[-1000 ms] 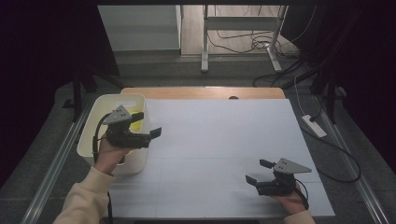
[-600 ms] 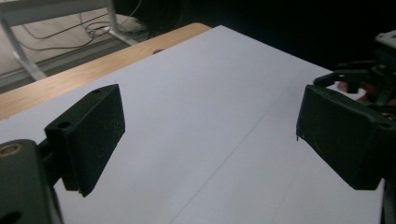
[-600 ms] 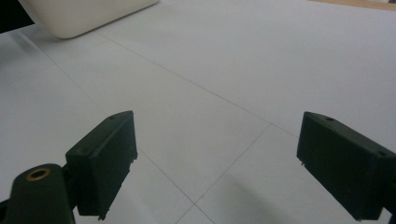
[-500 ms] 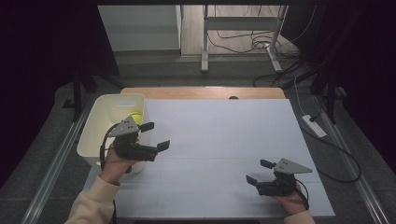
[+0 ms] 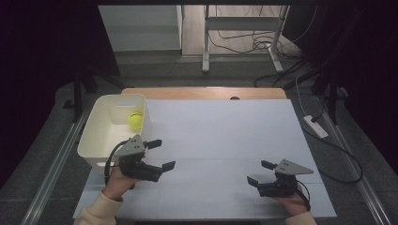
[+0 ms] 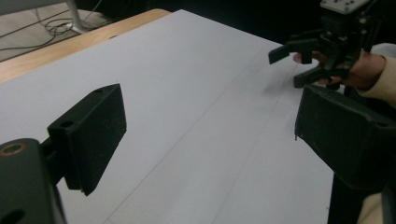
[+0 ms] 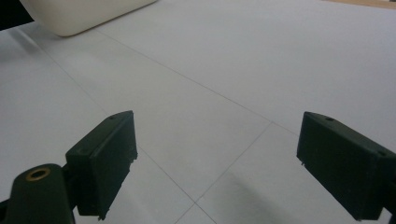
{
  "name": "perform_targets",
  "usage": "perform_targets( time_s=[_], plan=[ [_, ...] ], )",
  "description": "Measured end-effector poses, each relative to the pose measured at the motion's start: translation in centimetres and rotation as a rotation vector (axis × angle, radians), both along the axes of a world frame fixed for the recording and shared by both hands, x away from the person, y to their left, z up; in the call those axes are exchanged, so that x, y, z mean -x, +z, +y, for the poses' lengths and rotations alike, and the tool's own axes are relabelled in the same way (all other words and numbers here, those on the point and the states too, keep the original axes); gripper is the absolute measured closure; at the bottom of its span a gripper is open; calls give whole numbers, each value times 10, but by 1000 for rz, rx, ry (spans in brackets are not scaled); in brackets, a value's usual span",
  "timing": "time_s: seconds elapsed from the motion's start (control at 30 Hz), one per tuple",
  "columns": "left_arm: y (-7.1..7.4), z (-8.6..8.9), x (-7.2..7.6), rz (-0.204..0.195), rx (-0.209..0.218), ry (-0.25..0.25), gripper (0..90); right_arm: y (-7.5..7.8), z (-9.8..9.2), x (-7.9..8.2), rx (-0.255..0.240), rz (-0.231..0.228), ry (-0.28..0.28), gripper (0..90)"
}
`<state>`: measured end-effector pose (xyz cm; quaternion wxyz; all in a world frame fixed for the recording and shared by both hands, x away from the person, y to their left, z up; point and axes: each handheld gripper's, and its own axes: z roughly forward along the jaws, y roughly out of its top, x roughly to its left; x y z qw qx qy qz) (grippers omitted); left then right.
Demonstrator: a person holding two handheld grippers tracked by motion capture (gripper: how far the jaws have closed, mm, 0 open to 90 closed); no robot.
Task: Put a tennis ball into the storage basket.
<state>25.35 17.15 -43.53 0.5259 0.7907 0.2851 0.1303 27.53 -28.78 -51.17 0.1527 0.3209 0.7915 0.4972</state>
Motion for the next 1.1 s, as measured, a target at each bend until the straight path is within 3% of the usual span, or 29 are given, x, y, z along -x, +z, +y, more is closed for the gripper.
perform_targets(
  time_s=[0.23,0.67,1.1],
  plan=[
    [-3,-5,13,-24,0,-20,108,0,-1,0,0,-1,-1,122],
    [-37,-4,21,6,-14,-7,108,0,-1,0,4,-1,-2,122],
    [-68,8,19,49,-28,30,107,0,-1,1,4,1,-1,122]
  ],
)
